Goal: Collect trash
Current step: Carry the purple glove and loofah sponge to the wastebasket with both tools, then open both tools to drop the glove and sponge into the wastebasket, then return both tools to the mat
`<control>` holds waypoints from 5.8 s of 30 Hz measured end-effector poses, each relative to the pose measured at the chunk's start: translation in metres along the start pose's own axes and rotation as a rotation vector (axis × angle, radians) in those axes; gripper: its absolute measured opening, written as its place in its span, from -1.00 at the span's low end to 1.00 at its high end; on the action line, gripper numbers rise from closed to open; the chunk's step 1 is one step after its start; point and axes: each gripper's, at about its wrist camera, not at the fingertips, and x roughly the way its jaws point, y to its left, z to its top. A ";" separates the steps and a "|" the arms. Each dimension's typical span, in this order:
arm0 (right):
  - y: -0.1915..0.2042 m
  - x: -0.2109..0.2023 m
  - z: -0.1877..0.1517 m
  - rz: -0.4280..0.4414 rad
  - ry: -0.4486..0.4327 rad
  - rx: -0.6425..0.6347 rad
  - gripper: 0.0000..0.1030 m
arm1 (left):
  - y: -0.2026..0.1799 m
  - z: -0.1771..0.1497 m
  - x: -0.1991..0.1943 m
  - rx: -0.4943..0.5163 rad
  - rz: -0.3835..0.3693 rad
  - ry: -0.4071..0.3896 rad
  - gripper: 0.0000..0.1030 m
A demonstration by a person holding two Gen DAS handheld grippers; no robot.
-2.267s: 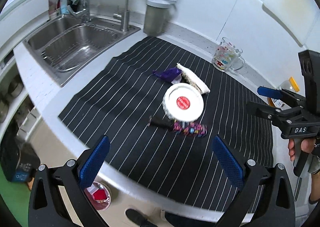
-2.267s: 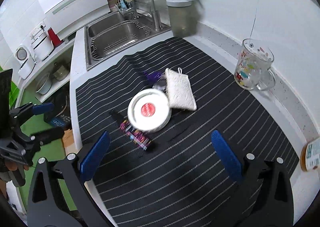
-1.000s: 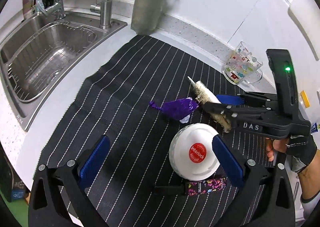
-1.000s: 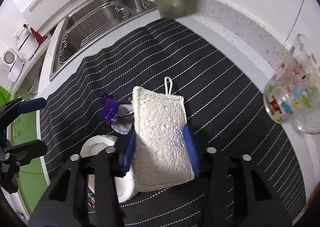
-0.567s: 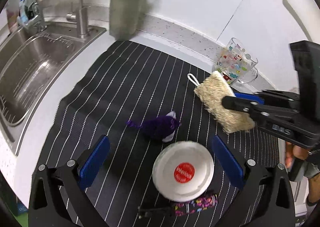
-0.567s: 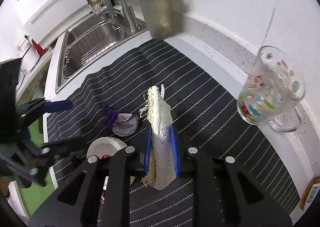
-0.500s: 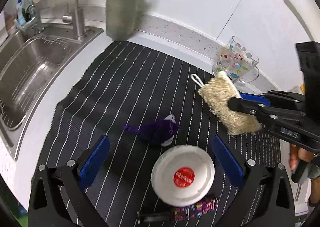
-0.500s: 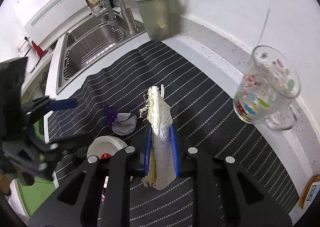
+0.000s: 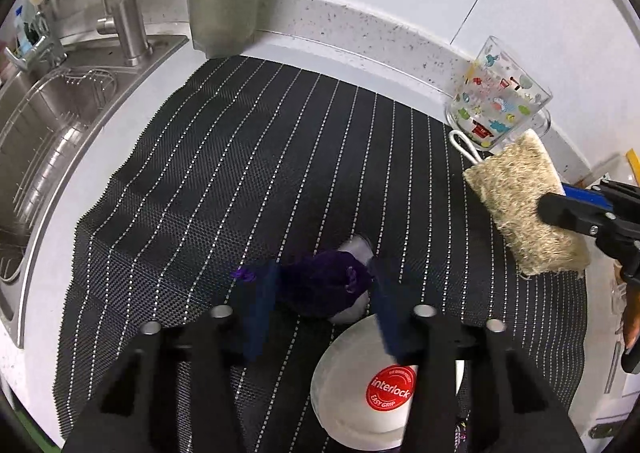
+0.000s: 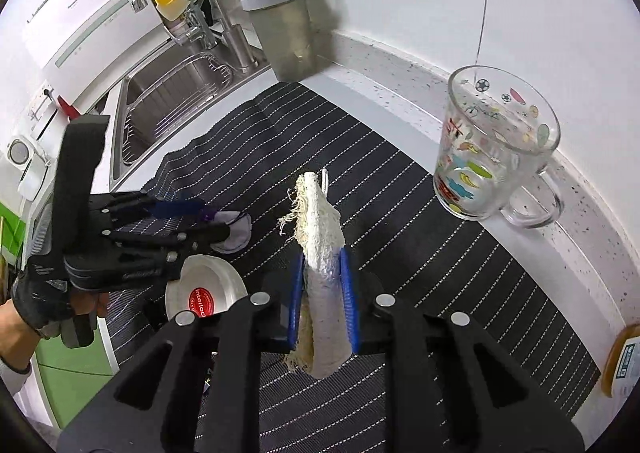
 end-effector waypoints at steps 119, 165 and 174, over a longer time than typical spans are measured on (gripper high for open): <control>0.420 0.101 -0.231 0.304 0.216 -0.626 0.94 | 0.180 -0.498 -0.198 -0.720 0.362 -0.206 0.88; 0.073 0.008 -0.051 -0.021 0.058 -0.129 0.94 | -0.017 -0.137 -0.145 -0.166 0.098 -0.166 0.88; 0.076 0.058 -0.033 -0.043 0.120 -0.143 0.54 | 0.008 -0.123 -0.117 -0.184 0.068 -0.122 0.88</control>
